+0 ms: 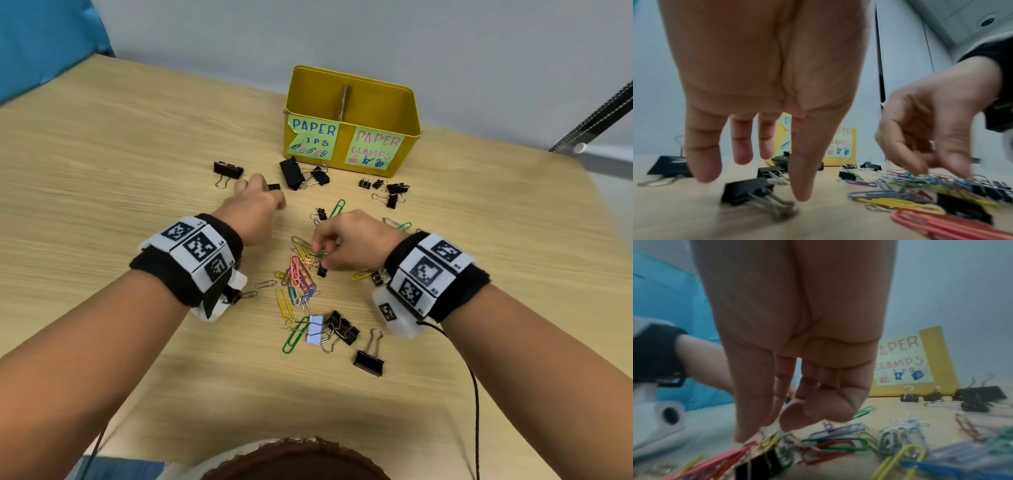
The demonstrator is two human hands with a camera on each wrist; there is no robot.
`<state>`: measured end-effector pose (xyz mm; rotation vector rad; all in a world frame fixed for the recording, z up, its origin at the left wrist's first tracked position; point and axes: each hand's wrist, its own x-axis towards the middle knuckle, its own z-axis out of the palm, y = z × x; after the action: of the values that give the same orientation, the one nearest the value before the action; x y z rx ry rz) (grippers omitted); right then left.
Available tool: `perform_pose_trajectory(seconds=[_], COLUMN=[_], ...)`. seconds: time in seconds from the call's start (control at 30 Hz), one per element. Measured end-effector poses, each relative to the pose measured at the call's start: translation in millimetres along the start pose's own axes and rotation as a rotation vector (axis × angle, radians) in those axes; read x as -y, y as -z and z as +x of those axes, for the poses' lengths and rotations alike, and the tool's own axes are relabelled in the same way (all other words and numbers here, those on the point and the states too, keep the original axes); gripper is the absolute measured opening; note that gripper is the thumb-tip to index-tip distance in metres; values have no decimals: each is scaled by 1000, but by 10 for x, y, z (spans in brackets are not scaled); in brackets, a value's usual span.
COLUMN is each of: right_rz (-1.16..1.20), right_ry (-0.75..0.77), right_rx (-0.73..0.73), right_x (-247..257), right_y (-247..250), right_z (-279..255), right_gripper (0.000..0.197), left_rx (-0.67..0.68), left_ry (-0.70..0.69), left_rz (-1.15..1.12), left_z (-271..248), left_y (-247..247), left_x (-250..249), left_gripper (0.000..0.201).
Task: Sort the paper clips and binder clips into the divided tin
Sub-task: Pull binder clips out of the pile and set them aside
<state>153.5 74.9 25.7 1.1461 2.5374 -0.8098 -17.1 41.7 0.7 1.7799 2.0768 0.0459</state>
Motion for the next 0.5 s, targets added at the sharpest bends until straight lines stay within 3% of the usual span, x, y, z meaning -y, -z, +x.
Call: perform_pose_trajectory(seconds=[0.13, 0.23, 0.33, 0.4, 0.5], right_rz=[-92, 37, 286, 361, 126], right_ry=[-17, -81, -107, -179, -257], right_rx=[161, 262, 26, -128, -64], right_x=[43, -20, -112, -184, -251], right_y=[-43, 117, 334, 450, 473], right_z=[83, 99, 175, 244, 300], right_gripper=[15, 9, 13, 25, 44], left_rx=[37, -38, -188, -259, -116], left_ry=[28, 50, 48, -44, -234], left_rz=[-19, -36, -47, -65, -147], left_z=[80, 99, 112, 120, 123], left_y=[37, 82, 113, 115, 78], left_x=[146, 205, 155, 43, -178], left_gripper=[37, 30, 36, 37, 43])
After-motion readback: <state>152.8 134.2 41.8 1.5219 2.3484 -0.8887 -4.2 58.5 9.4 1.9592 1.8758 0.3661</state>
